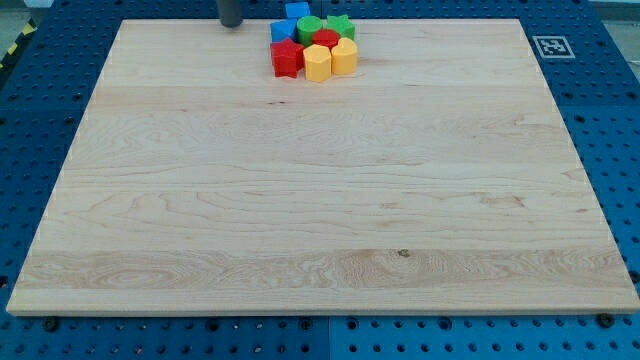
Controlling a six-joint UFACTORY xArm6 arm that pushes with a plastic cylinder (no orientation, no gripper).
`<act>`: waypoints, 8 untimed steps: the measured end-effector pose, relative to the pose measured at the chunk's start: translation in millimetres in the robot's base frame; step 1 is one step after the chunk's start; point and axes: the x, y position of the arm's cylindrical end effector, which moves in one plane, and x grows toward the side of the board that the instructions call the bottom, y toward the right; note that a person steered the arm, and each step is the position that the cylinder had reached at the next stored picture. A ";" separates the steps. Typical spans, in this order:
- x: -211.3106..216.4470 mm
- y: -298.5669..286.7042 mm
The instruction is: Slightly move the red star into the hexagon
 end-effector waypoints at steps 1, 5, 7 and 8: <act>0.7 0.7; 2.4 27.1; 26.6 28.7; 51.7 44.1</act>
